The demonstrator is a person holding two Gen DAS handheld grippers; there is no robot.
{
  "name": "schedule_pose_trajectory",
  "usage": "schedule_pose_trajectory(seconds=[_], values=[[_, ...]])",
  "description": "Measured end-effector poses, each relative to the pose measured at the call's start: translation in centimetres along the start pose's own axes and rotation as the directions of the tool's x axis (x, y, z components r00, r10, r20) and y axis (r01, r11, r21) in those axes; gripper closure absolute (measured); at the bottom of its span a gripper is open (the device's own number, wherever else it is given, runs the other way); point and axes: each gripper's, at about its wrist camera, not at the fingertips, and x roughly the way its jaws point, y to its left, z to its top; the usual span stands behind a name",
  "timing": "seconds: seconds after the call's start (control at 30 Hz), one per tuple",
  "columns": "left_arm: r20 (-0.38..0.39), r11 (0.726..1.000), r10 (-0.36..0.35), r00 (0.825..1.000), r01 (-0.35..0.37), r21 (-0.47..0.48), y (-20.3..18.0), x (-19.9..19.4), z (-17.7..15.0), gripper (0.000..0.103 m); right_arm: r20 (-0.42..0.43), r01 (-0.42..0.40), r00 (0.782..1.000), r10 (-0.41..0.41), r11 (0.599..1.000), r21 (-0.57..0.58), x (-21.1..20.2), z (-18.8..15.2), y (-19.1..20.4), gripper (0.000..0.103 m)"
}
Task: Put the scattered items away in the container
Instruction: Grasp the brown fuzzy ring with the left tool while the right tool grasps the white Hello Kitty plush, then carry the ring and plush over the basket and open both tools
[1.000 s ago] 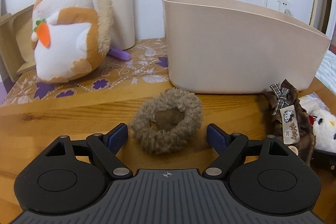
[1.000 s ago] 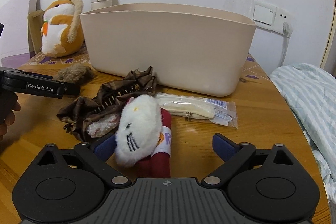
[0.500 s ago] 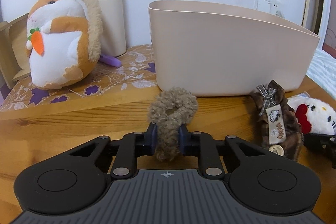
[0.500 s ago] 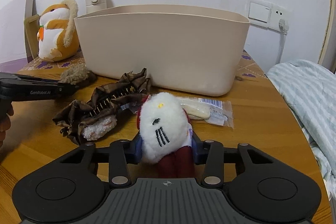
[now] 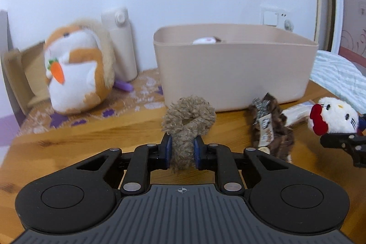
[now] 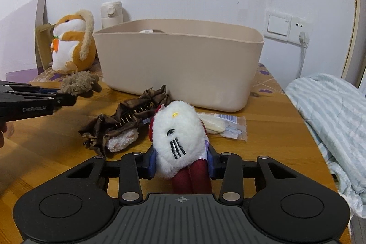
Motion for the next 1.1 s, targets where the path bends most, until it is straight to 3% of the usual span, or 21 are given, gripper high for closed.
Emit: schedule_pose_trajectory(seconds=[0.57, 1.1], values=[[0.108, 0.999, -0.041, 0.993, 0.037, 0.039, -2.6, -5.2, 2.7, 0.084, 0.101, 0.021, 0.995, -0.020, 1.000, -0.009, -5.3, 1.9, -1.9, 0.065], [0.195, 1.000, -0.024, 0.981, 0.024, 0.002, -4.0, -5.5, 7.9, 0.084, 0.216, 0.055, 0.975, -0.052, 0.998, -0.005, -6.9, 6.5, -4.2, 0.065]])
